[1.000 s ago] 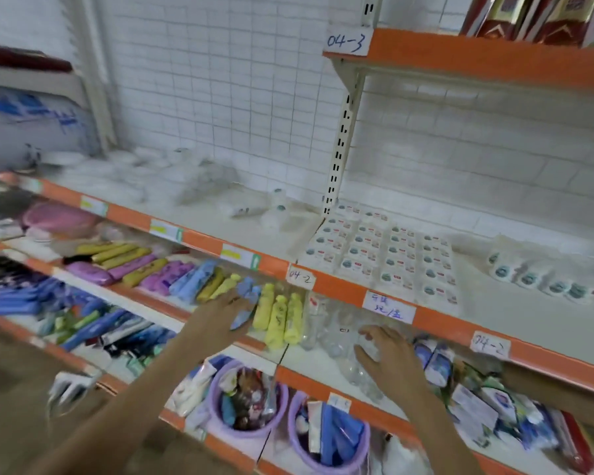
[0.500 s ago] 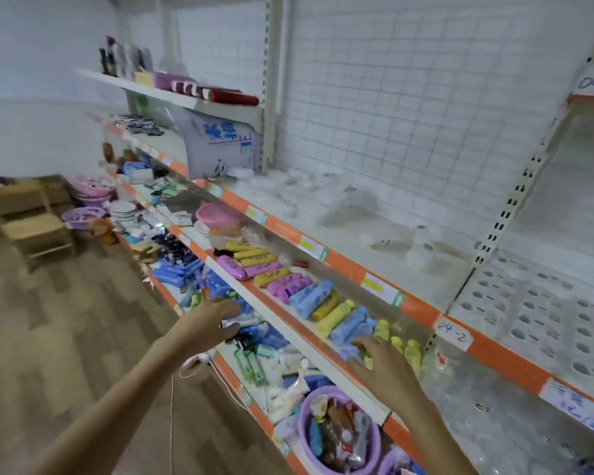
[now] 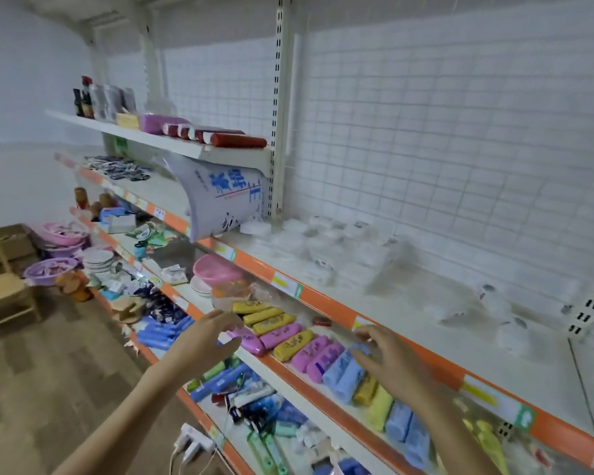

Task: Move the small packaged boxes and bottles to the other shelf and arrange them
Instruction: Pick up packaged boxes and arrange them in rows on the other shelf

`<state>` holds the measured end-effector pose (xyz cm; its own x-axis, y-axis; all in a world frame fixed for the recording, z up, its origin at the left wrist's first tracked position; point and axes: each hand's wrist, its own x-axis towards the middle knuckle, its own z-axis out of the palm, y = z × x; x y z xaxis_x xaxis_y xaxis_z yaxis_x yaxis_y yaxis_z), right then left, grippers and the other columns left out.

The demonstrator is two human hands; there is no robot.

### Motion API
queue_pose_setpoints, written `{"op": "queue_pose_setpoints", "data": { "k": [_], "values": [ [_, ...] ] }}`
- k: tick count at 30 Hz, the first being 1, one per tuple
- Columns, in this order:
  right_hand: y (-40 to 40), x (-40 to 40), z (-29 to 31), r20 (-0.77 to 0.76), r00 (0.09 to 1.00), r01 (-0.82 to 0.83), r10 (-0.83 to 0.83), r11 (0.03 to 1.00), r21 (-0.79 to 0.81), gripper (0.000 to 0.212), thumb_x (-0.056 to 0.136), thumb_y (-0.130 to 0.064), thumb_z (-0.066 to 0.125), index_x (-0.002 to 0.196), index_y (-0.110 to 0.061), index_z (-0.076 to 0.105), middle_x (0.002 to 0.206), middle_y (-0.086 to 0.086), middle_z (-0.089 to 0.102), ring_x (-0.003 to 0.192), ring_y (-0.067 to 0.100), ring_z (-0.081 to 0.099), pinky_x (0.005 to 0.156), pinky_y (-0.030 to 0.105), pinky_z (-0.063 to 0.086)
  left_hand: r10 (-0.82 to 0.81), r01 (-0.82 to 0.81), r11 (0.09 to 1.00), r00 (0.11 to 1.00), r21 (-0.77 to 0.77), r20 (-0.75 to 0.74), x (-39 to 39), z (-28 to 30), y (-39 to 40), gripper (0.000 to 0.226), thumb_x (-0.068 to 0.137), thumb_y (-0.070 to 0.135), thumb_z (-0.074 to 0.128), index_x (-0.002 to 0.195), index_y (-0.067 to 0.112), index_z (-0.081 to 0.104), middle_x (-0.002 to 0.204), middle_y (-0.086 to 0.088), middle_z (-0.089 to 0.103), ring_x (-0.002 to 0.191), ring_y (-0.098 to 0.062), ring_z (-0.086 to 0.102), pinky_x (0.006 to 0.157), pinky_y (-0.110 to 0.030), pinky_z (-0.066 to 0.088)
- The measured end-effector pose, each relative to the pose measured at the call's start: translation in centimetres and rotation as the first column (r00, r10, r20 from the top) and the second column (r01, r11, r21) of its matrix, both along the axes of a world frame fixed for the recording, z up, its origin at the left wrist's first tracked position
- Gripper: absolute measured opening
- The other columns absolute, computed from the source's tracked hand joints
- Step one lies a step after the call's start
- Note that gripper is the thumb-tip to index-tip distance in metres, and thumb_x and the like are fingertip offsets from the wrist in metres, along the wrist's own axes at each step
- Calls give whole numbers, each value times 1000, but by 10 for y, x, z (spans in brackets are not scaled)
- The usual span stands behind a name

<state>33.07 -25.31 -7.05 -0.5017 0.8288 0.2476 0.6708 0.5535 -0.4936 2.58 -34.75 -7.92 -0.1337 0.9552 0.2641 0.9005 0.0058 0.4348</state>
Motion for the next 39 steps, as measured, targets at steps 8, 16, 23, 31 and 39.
{"op": "queue_pose_setpoints", "data": {
  "k": [8, 16, 23, 31, 39],
  "values": [
    [90, -51, 27, -84, 995, 52, -47, 997, 59, 24, 87, -31, 62, 111, -28, 59, 103, -13, 57, 94, 6, 52, 81, 22, 42, -103, 103, 989, 995, 110, 0, -49, 26, 107, 21, 86, 18, 62, 107, 17, 61, 95, 6, 54, 82, -9, 53, 67, -9, 38],
    [229, -105, 58, -51, 998, 28, -22, 994, 102, 30, 88, -35, 58, 117, -26, 56, 109, -12, 55, 100, 7, 52, 88, 29, 45, -181, 190, 971, 981, 145, -70, -88, 64, 266, 24, 88, 25, 60, 111, 20, 58, 100, 6, 59, 92, -9, 55, 79, -20, 42],
    [352, -165, 56, 142, 990, 21, -7, 995, -102, 32, 90, -28, 57, 122, -22, 54, 121, -2, 53, 109, 15, 53, 93, 30, 43, -192, 196, 981, 967, 8, -166, -115, 87, 392, 34, 88, 21, 59, 121, 15, 54, 115, -1, 56, 98, -11, 52, 86, -19, 39],
    [404, -202, 30, 423, 903, 63, 79, 949, -310, 45, 85, -15, 58, 128, -28, 52, 135, 4, 46, 120, 21, 47, 101, 33, 40, -352, 278, 912, 908, -301, -228, -143, 62, 494, 55, 82, 13, 63, 133, 19, 43, 136, -4, 44, 122, -20, 43, 103, -32, 37],
    [396, -221, 21, 547, 831, 248, -102, 948, -200, 49, 88, -34, 57, 135, -32, 43, 137, 5, 43, 124, 24, 43, 102, 35, 36, -623, 450, 730, 748, -515, -230, -151, 33, 543, 84, 79, 6, 62, 144, 30, 16, 148, 2, 19, 132, -21, 30, 106, -36, 35]
  ]
}}
